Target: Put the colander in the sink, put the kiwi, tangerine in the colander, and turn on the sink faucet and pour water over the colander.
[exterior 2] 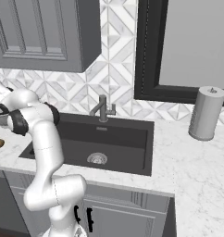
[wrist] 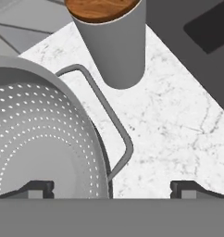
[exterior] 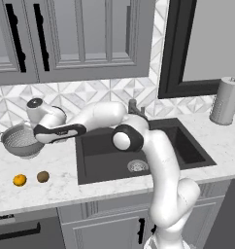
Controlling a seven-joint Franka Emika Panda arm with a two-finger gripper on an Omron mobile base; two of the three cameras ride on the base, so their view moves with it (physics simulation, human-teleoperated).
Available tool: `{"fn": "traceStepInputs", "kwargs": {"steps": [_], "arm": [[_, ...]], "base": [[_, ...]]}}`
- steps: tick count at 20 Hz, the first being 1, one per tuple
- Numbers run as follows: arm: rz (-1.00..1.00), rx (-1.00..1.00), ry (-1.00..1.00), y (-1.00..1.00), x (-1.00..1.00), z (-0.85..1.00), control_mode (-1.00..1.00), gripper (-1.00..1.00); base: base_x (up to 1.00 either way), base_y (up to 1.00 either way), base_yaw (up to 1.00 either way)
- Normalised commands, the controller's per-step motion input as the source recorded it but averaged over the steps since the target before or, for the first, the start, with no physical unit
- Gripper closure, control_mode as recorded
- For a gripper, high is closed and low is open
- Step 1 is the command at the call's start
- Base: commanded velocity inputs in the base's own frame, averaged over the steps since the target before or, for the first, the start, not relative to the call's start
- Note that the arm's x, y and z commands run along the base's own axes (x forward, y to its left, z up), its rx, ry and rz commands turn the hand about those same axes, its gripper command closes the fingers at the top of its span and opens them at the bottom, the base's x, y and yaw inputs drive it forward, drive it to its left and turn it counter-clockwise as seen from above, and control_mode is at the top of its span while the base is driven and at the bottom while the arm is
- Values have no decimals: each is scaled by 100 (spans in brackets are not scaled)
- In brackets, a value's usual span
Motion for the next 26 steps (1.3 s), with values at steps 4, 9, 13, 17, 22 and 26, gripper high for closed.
{"fn": "traceStepInputs", "kwargs": {"steps": [4, 9, 13, 17, 22, 26], "arm": [[-9, 0, 0, 6, 38, -12, -100, -100], [-9, 0, 0, 6, 29, -10, -100, -100], [-8, 0, 0, 6, 14, -8, -100, -100], [-10, 0, 0, 2, 0, -12, -100, 100], [-15, 0, 0, 0, 0, -13, -100, 100], [-12, 0, 0, 0, 0, -4, -100, 100]], "base": [[0, 0, 0], [0, 0, 0], [0, 0, 0], [0, 0, 0], [0, 0, 0], [0, 0, 0]]}}
